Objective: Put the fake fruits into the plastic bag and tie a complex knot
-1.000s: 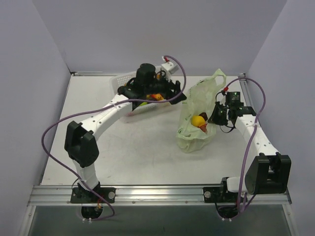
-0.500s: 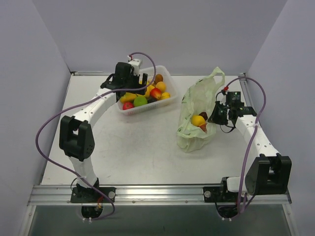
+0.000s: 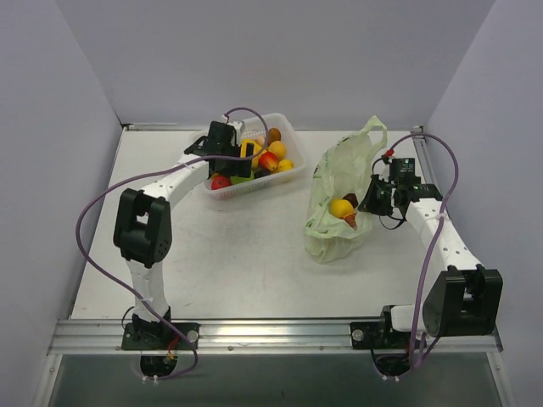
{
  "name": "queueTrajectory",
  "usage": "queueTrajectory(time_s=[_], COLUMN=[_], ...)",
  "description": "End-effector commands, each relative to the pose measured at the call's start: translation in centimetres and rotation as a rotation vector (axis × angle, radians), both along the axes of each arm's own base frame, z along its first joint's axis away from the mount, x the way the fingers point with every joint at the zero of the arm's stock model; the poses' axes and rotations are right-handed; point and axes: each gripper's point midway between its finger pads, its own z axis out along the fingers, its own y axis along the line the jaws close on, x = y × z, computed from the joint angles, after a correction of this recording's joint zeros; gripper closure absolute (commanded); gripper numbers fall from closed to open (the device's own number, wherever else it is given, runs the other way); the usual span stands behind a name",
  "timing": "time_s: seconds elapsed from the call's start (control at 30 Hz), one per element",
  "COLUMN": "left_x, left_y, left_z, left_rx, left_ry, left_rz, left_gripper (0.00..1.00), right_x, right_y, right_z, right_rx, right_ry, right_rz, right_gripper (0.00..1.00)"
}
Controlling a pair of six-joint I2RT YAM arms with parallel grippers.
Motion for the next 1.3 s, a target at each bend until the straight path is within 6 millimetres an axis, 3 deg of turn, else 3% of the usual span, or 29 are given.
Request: queueTrajectory(time_s=[0.0, 0.3, 0.47, 0.57, 0.67, 0.8, 0.9, 1.07, 1.1, 1.27], left_x=[0.4, 1.1, 1.6, 1.9, 2.0, 1.8, 0.8, -3.7, -6.1, -12.0], left_y=[-0.3, -0.9, -1.7, -1.8, -2.0, -2.5, -4.2, -10.4, -12.7, -18.8], left_z=[-0.8, -3.7, -2.7, -0.7, 2.7, 8.7, 13.0, 18.6, 19.6, 21.0], left_rx=[-0.005, -0.015, -0.056, -0.083, -0.114, -0.176, -0.251, -0.398, -0.435, -0.511], left_ry=[0.030, 0.097, 0.087, 0.050, -0.023, -0.158, -0.254, -0.361, -0.364, -0.390], left_rz=[0.017, 0.039, 0.023, 0.022, 0.006, -0.040, -0.121, -0.421, -0.526, -0.734], left_gripper=[0.04, 0.03, 0.13, 0.23, 0.31, 0.37, 0.40, 0.46, 0.46, 0.46], right_x=[-0.2, -0.4, -0.4, -0.4, -0.3, -0.2, -0.1, 0.0, 0.0, 0.0], right_y=[0.1, -0.1, -0.1, -0.1, 0.0, 0.1, 0.2, 0.2, 0.2, 0.3], right_z=[0.7, 0.5, 0.5, 0.5, 0.6, 0.8, 0.7, 0.9, 1.0, 1.1], right_rx=[0.007, -0.002, -0.002, -0.003, -0.003, 0.009, 0.010, 0.012, 0.014, 0.021], right_ry=[-0.020, -0.017, -0.017, -0.017, -0.021, -0.021, -0.019, -0.025, -0.026, -0.027], right_rz=[0.004, 0.008, 0.008, 0.009, 0.011, 0.011, 0.012, 0.013, 0.010, 0.010], right_gripper=[1.00, 1.00, 1.00, 1.00, 1.00, 1.00, 1.00, 1.00, 1.00, 1.00])
